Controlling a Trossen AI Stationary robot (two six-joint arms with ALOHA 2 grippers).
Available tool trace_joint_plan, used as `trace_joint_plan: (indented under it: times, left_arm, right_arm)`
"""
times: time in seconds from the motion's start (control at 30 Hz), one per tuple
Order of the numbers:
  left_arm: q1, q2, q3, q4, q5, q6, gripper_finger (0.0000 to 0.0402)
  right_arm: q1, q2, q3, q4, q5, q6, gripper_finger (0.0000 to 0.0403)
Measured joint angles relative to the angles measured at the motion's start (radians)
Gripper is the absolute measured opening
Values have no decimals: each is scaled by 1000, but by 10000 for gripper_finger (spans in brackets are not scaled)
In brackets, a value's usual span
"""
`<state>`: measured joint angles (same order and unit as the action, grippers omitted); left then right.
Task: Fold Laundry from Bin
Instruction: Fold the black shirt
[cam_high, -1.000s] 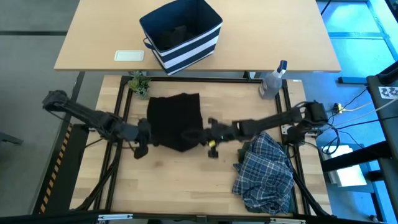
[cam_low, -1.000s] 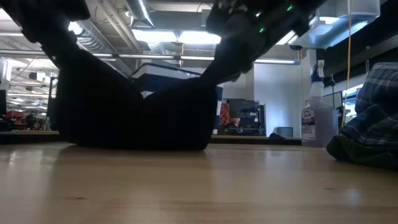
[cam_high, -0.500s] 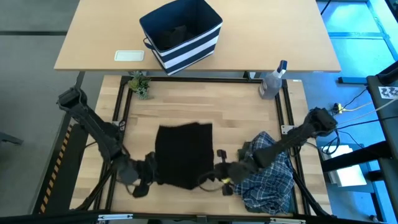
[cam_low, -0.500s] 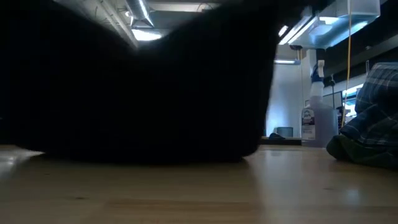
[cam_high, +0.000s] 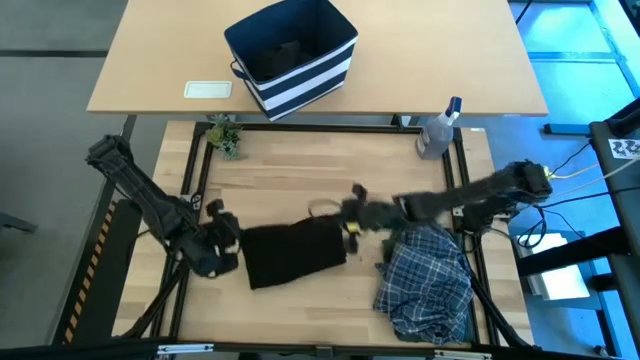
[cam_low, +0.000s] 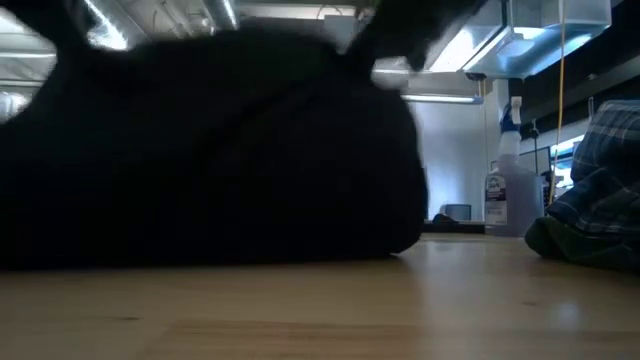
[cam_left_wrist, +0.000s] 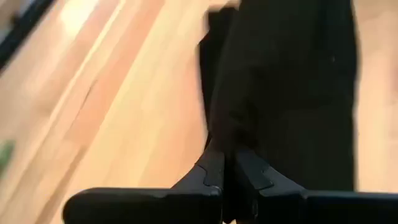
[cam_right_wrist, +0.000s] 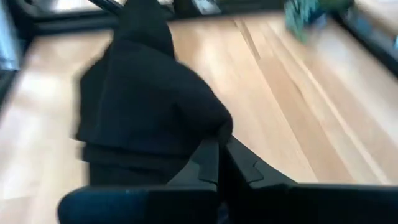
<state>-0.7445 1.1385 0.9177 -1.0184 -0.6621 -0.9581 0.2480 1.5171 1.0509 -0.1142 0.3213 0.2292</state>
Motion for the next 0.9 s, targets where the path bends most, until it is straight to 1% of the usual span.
trace_joint_plan:
  times: [0.1,0.23,0.3,0.4,0.5,0.67,0.8,0.9]
  left_arm:
    - [49,-88,-155,41,68,-50,0]
    - [112,-195,-374,229,149,-57,0]
    - [141,-233,-459,316,176,-53,0]
    - [176,-265,-546,402,201,-31,0]
    - [205,-276,-577,438,206,4,10]
    - [234,-277,-571,469,221,99,42]
    - [248,-277,-536,469,257,182,71]
    - [258,-277,-484,425,270,229,94]
  right_arm:
    - [-132,69,-16,41,-128,-2,0]
    - [-251,159,-40,119,-272,-6,0]
    - [-283,202,-55,121,-310,0,0]
    - [-304,253,-70,120,-316,7,0]
    - [-307,288,-70,117,-330,25,0]
    - [-307,300,-71,115,-366,54,9]
    - [-307,294,-71,111,-359,19,42]
    - [-307,285,-70,109,-357,-1,77]
